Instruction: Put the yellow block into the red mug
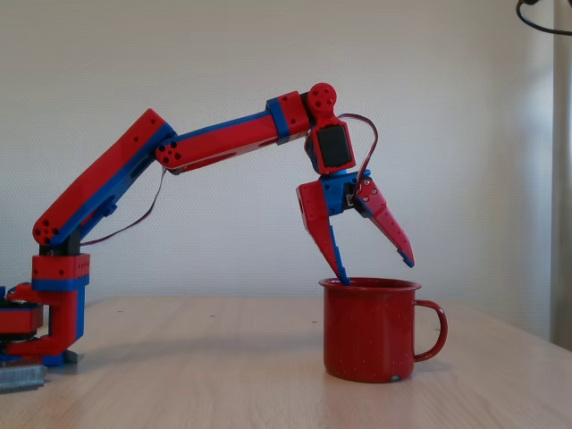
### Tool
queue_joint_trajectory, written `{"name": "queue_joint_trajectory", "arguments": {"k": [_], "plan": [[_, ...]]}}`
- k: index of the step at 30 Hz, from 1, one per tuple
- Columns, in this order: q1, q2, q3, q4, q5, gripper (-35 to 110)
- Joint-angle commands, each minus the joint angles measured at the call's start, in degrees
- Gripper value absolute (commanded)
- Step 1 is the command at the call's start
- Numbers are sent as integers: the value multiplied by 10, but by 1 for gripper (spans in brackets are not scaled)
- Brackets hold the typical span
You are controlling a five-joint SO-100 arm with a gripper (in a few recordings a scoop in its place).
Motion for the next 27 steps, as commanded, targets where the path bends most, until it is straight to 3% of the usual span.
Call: {"name": "queue_joint_trajectory", "arguments": {"k": [1, 15, 19, 23, 27], "plan": [[-7, 91, -11, 9, -15, 34], [-23, 148, 10, 18, -40, 41], [-22, 195, 25, 17, -43, 31], [-14, 238, 50, 1, -26, 2], [3, 277, 83, -16, -3, 0]]}}
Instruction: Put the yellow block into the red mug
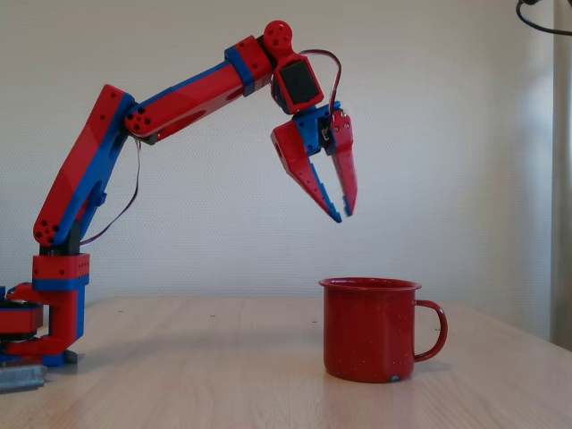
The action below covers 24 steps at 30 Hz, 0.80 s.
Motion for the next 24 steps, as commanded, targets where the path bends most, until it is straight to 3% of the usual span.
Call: {"name": "queue_joint_trajectory", "arguments": {"k": [1, 10, 17, 24], "plan": [[14, 107, 10, -25, 17, 0], [59, 259, 153, -90, 25, 0], [91, 484, 452, -236, 18, 0], [93, 704, 715, -287, -8, 0]]}}
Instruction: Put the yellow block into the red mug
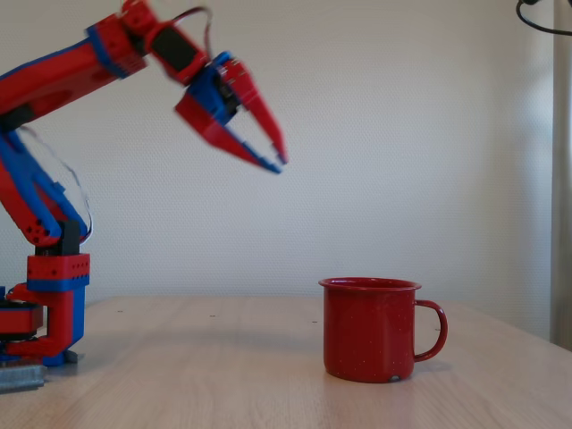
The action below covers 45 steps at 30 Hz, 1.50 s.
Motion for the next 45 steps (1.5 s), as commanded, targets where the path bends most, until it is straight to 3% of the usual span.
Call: {"name": "queue_joint_trajectory", "arguments": {"k": [1, 22, 28, 45], "plan": [[11, 90, 60, -17, -20, 0], [-78, 515, 599, -84, 30, 0], [-115, 548, 644, -73, 25, 0], [-73, 548, 668, -37, 37, 0]]}}
